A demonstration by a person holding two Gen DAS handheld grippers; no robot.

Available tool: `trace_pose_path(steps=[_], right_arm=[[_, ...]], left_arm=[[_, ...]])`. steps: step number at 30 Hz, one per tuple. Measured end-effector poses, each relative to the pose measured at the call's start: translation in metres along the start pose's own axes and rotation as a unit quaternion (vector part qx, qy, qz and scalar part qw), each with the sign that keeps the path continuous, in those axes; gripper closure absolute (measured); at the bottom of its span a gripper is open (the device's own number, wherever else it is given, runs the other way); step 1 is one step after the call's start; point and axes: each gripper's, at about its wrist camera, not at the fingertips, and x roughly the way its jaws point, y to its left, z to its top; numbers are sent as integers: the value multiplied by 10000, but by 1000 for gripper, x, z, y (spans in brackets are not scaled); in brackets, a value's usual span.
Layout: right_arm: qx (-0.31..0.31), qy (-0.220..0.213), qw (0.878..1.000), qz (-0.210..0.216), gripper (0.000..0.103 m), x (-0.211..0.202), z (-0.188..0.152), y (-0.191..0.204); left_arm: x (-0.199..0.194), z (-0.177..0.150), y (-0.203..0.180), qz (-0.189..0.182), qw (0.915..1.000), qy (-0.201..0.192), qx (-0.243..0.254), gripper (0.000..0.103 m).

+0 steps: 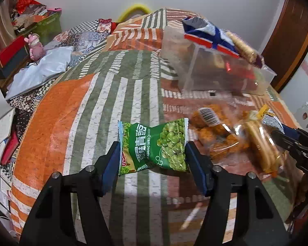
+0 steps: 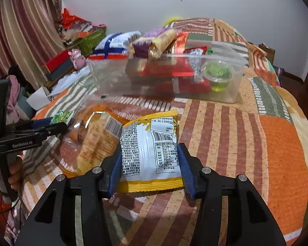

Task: Organize snacks
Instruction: 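Grasp the green pea bag with the left tool while the right tool grasps the white-and-yellow snack bag, then lower the pea bag and white-and-yellow bag into the clear box, open both tools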

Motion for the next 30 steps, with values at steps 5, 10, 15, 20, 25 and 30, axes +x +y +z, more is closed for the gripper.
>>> trace_pose_path(steps=[5, 10, 15, 20, 25, 30], right_arm=[[32, -206, 9998, -29, 56, -13, 8, -3], [89, -535, 9985, -107, 56, -33, 23, -9], [118, -847, 9961, -210, 56, -48, 41, -15], [140, -1094, 9935, -272, 56, -57, 59, -21], [171, -1280, 9912, -295, 56, -58, 78, -26], [191, -1372, 9898, -331, 56, -51, 95, -32]], left_arm=[[-12, 6, -7, -56, 9998, -165, 39, 43], [-31, 20, -14, -168, 9988, -448, 65, 43], [-47, 41, -29, -308, 9965, -753, 166, 43], [-56, 64, -45, -463, 9935, -1005, 270, 43], [-54, 88, -64, -536, 9909, -1169, 398, 43], [-42, 114, -79, -618, 9896, -1209, 467, 43]])
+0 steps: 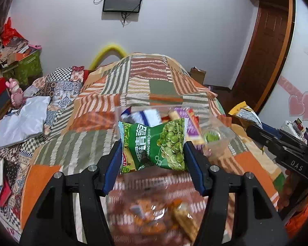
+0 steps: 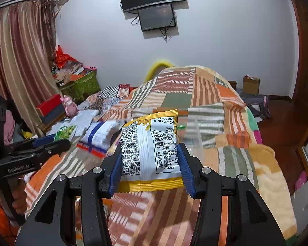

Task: Organize snacks
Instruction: 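Lower the pea bag and white-and-yellow bag into the clear box, open both tools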

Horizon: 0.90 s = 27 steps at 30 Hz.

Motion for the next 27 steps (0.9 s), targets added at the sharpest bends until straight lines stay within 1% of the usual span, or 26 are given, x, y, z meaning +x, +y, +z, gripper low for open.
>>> trace_pose_path(steps=[4, 9, 12, 15, 20, 23, 27], right_arm=[[46, 15, 10000, -26, 56, 17, 11, -5], [82, 144, 9998, -85, 56, 39, 15, -11], [154, 298, 9994, -81, 56, 55, 13, -16], [188, 474, 9987, -65, 56, 71, 9, -18], [162, 707, 9974, -32, 56, 89, 0, -17], [162, 819, 9965, -50, 56, 96, -6, -19], [238, 872, 9959, -20, 55, 94, -7, -23]], left_arm=[[20, 14, -9, -80, 9999, 51, 39, 43], [51, 28, -18, -185, 9996, 213, 7, 43], [70, 33, -23, -147, 9995, 296, 27, 43], [84, 33, -24, -28, 9993, 353, 89, 43], [90, 33, -30, 116, 9993, 266, 247, 43], [93, 33, -32, 171, 9991, 232, 295, 41], [94, 31, -33, 206, 9990, 222, 331, 38]])
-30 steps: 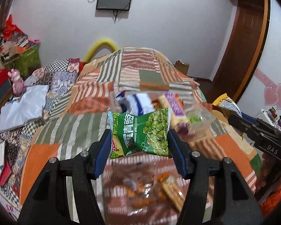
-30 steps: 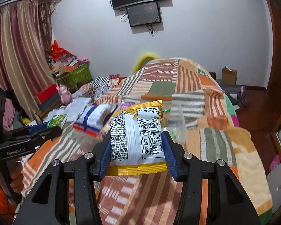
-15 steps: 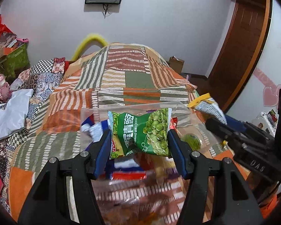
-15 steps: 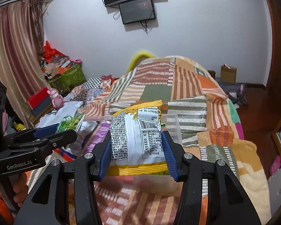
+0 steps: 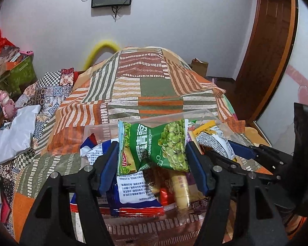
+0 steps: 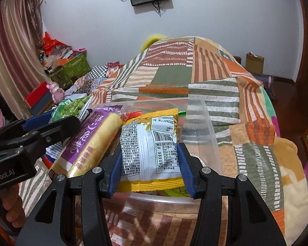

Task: Organize snacks
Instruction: 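Lower the pea bag and white-and-yellow bag into the clear box, open both tools, then grasp the clear cookie pack with the left tool while the right tool grasps the cracker roll pack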

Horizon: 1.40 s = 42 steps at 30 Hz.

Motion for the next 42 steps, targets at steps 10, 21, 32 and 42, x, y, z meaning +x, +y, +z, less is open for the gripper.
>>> trace_pose_path(steps=[10, 21, 32, 42], right_arm=[[5, -55, 9999, -155, 48, -14, 3, -1], [-202, -301, 9993, -111, 47, -56, -5, 17], [-340, -363, 9985, 227, 40, -87, -32, 48], [-372, 321, 9968, 629, 38, -57, -79, 76]], left_arm=[[-13, -4, -5, -111, 9999, 82, 26, 32], [-52, -9, 0, -62, 9999, -76, -22, 32], [-95, -49, 19, 140, 9999, -31, -40, 26], [-105, -108, 42, 202, 9985, 479, -169, 25]])
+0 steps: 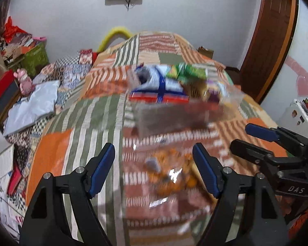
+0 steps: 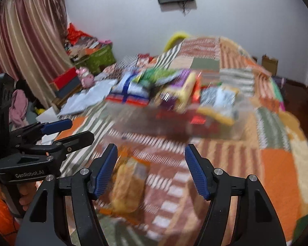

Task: Organize snacks
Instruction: 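Grasp the clear cookie pack with the left tool while the right tool grasps the cracker roll pack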

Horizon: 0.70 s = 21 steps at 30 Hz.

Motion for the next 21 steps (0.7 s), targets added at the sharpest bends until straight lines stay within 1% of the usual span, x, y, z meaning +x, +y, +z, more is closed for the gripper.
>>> trace_pose_path(steps=[6, 12, 14, 15, 16, 18, 21], right_arm=[[-91, 462, 9989, 58, 38, 27, -19, 13], [-55, 615, 9981, 24, 39, 34, -25, 13], [-18, 725, 9973, 66, 48, 39, -28, 12], [-19, 754, 9971, 80, 50, 41, -29, 11], [-39, 744, 9972, 60, 53, 41, -30, 12], [-64, 728, 9973, 84, 61, 39, -30, 13], [-43, 670, 9977, 68, 69, 36, -31, 11]], left_arm=[[-1, -29, 8, -12, 9997, 251, -40, 25], [2, -46, 12, -72, 9991, 399, -115, 25], [4, -48, 12, -89, 9989, 433, -140, 25], [5, -49, 12, -99, 9988, 447, -154, 25], [5, -49, 12, -111, 9987, 458, -168, 25], [7, -49, 10, -138, 9986, 474, -192, 25], [11, -47, 7, -177, 9983, 504, -214, 25]])
